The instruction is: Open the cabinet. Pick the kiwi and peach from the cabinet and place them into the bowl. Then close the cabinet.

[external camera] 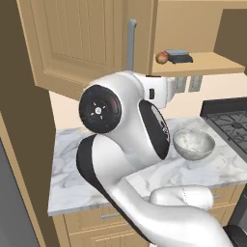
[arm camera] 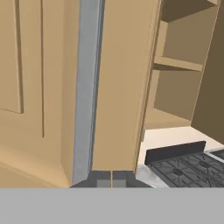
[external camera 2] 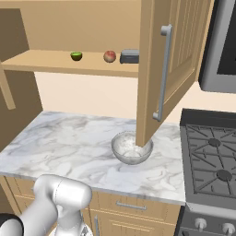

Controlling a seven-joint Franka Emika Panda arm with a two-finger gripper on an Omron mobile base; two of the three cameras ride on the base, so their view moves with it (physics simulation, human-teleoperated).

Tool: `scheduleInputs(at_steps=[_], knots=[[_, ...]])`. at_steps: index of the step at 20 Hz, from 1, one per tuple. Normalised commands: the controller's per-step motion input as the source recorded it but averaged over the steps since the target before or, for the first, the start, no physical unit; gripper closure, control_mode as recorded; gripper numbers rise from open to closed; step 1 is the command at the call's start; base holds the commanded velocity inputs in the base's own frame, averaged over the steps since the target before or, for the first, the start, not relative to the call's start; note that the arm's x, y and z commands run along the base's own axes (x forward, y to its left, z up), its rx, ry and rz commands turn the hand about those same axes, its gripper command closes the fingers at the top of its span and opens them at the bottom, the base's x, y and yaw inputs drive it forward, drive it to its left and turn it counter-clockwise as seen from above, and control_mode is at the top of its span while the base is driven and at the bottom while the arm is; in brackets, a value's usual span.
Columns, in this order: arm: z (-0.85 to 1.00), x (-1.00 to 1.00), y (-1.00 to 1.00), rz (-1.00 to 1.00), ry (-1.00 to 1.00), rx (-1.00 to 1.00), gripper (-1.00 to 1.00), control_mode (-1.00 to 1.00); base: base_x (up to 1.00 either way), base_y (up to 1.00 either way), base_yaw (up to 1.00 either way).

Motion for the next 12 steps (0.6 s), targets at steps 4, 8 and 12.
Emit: scheduleInputs(at_steps=[4, 8, 12], knots=[[0.0, -0.94, 0.0, -0.04, -0.15, 0.0, 1.0, -1.0, 0.0, 0.0, 0.0], [0.0, -0.46, -0.06, 0.0, -0.09, 0.0, 1.0, -1.0, 0.0, 0.0, 0.0], [0.0, -0.07, -0.25, 0.02, -0.1, 0.0, 1.0, -1.0, 0.0, 0.0, 0.0]])
